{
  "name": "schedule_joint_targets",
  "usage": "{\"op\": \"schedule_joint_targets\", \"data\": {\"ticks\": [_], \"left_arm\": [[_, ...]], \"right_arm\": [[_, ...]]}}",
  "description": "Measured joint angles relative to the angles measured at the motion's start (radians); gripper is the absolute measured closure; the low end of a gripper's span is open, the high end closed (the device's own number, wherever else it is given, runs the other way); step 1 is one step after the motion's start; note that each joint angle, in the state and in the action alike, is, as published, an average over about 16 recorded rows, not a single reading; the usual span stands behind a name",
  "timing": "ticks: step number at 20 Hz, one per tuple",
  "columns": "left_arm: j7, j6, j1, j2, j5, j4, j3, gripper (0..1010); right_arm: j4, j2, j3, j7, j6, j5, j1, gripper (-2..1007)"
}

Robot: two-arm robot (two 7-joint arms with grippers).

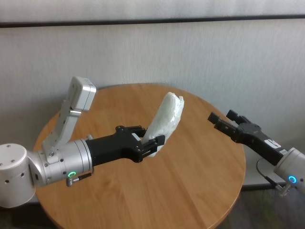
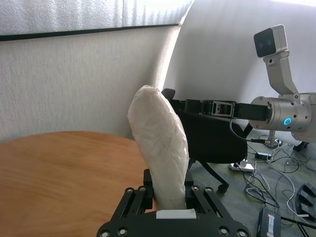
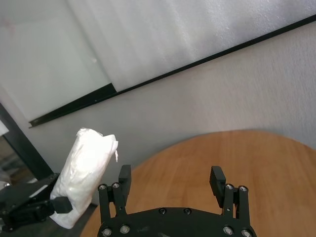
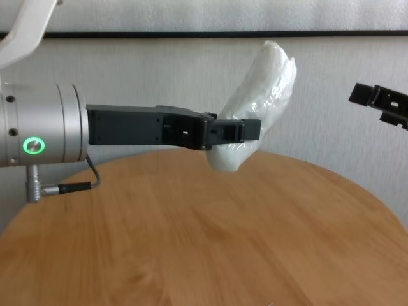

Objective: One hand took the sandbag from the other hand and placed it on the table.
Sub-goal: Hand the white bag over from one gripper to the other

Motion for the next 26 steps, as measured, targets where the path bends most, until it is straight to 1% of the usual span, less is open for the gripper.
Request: {"op": "schedule_joint_targets", "data": {"ticks": [7, 12, 19, 26], "left_arm": [[0.0, 0.0, 0.0, 0.0, 0.0, 0.0, 0.0, 650], [0.0, 0.0, 0.0, 0.0, 0.0, 0.0, 0.0, 650], [0.0, 0.0, 0.0, 0.0, 0.0, 0.0, 0.0, 650], [0.0, 0.0, 0.0, 0.0, 0.0, 0.0, 0.0, 650]], "right_arm": [[-0.015, -0.008, 0.0, -0.008, 0.051, 0.087, 0.003, 4], [-0.026, -0.011, -0.003, -0.014, 0.085, 0.139, 0.007, 4], [-0.046, -0.008, -0.012, -0.01, 0.121, 0.201, 0.011, 4], [-0.061, 0.0, -0.029, -0.004, 0.151, 0.253, 0.018, 4]]}}
